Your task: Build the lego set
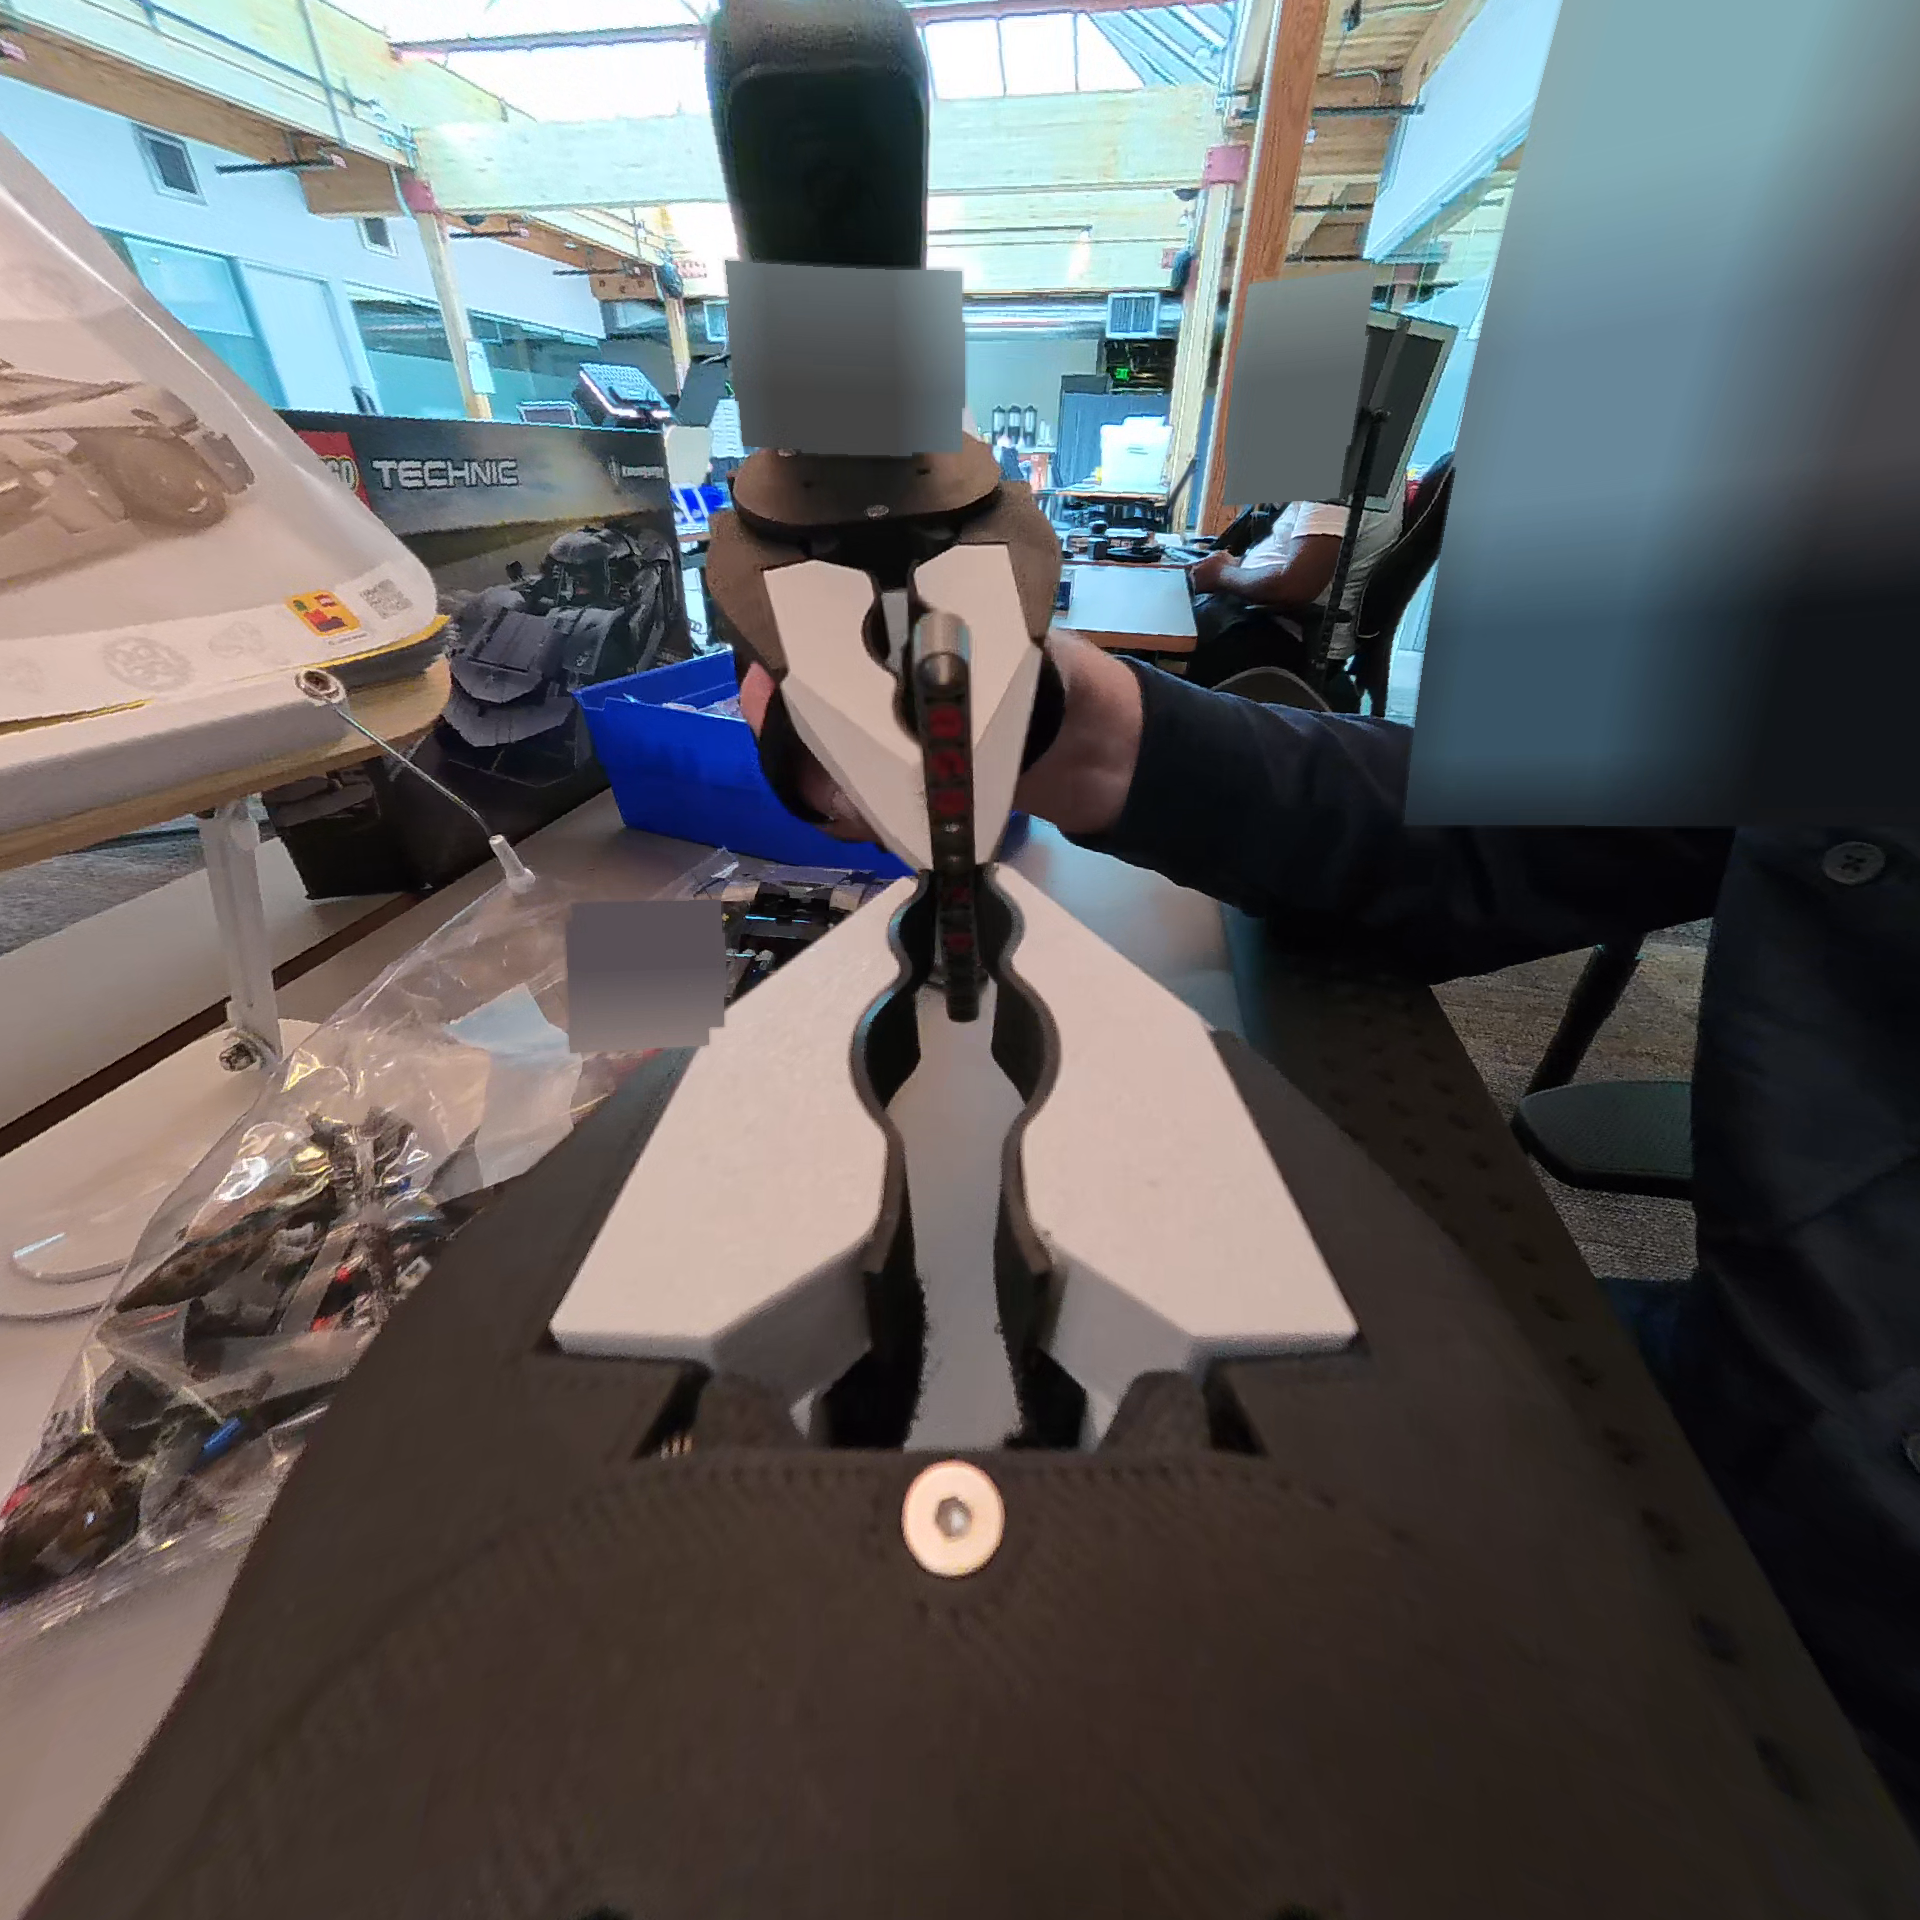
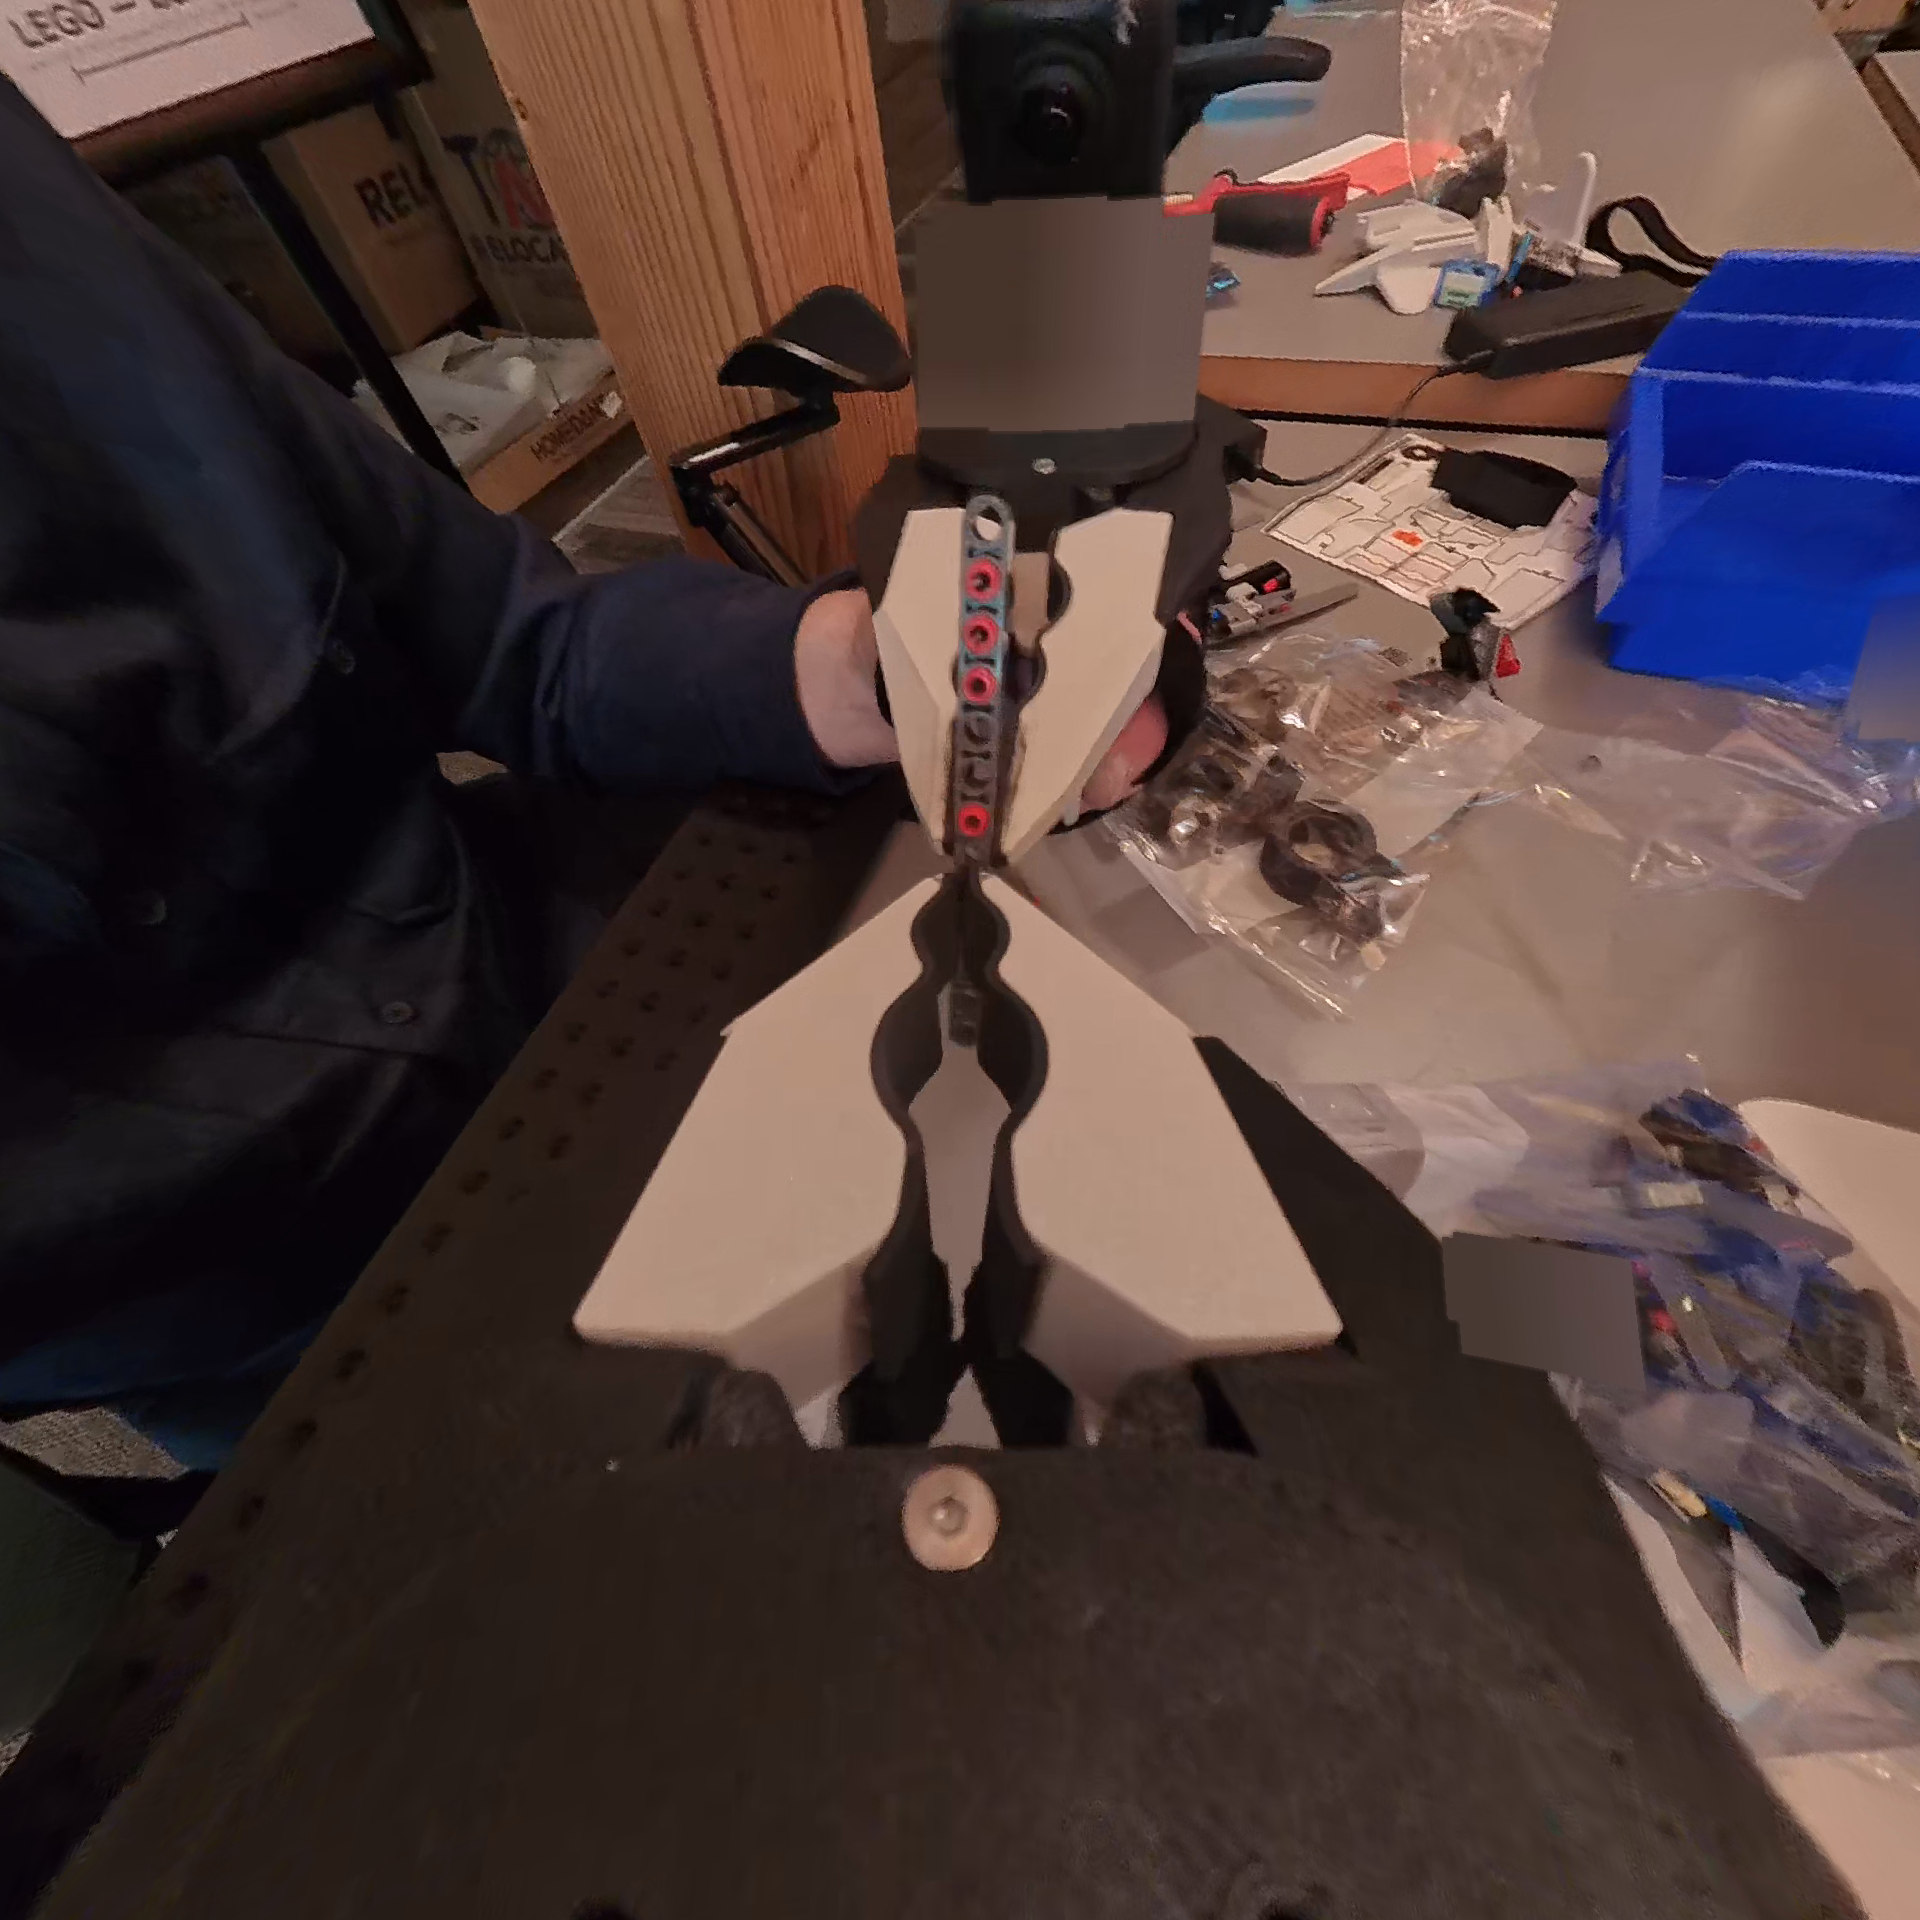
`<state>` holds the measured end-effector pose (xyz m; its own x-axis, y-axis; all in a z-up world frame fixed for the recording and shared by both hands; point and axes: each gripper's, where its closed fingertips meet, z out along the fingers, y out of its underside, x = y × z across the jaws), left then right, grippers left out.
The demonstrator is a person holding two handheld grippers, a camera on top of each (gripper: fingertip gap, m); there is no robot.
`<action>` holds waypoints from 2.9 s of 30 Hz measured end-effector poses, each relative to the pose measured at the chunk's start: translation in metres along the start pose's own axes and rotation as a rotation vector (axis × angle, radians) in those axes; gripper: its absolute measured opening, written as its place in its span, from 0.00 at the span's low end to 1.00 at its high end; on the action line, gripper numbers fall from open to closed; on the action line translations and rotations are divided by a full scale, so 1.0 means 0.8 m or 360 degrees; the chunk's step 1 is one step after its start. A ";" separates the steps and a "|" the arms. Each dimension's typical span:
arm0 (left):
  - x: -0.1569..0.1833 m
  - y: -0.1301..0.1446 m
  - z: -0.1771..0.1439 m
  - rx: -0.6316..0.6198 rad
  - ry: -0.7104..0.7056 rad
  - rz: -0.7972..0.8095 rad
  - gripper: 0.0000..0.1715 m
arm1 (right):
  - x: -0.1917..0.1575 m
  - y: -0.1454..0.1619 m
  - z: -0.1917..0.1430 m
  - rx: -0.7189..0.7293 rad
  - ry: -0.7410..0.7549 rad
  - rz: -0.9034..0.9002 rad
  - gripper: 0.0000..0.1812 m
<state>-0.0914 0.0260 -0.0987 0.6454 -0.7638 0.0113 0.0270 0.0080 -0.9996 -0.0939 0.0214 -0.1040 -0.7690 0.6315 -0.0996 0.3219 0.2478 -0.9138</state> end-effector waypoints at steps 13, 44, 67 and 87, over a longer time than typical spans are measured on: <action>-0.011 -0.001 -0.003 0.0034 -0.0048 -0.0062 0.03 | 0.014 0.003 0.004 -0.0128 0.0246 -0.0118 0.10; -0.043 -0.010 -0.018 0.0204 -0.0155 -0.0285 0.03 | 0.040 0.065 -0.002 -0.0602 0.0407 -0.0023 0.03; -0.127 0.011 -0.077 0.0110 -0.0823 -0.0304 0.05 | 0.095 0.159 -0.096 -0.2499 0.0813 0.0143 0.03; -0.139 0.000 -0.103 0.0197 -0.0950 -0.0301 0.05 | 0.033 0.090 0.093 -0.1322 0.0426 -0.0207 0.13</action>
<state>-0.2258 0.0575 -0.1020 0.9341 -0.2682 0.2356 0.2472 0.0099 -0.9689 -0.1322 0.0010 -0.2015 -0.7058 0.6862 0.1758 0.6184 0.7179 -0.3197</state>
